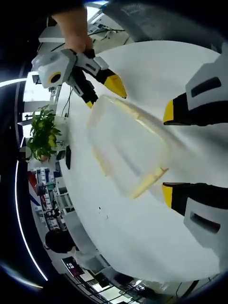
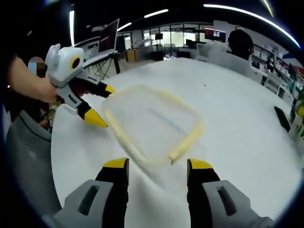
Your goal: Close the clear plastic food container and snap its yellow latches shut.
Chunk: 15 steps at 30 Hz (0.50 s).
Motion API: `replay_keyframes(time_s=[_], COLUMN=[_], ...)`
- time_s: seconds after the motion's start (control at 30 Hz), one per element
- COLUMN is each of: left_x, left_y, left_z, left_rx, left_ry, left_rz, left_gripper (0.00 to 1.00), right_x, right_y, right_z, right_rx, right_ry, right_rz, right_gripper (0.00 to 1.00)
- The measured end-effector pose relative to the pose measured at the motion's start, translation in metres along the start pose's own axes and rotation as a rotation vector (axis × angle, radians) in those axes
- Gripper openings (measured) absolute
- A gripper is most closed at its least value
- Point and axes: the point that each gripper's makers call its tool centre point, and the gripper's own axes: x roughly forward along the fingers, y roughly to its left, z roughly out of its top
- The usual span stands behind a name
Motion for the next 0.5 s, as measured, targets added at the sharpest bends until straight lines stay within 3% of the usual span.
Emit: replay_keyframes(time_s=[0.5], left_x=[0.0069], left_y=[-0.0023], left_z=[-0.0011], left_rx=[-0.014], left_ry=[0.002], left_rz=[-0.006], left_gripper=[0.33], right_x=[0.009], right_y=[0.0004], right_z=[-0.003], right_rx=[0.021], right_ry=[-0.005], right_rz=[0.0], right_gripper=[0.38])
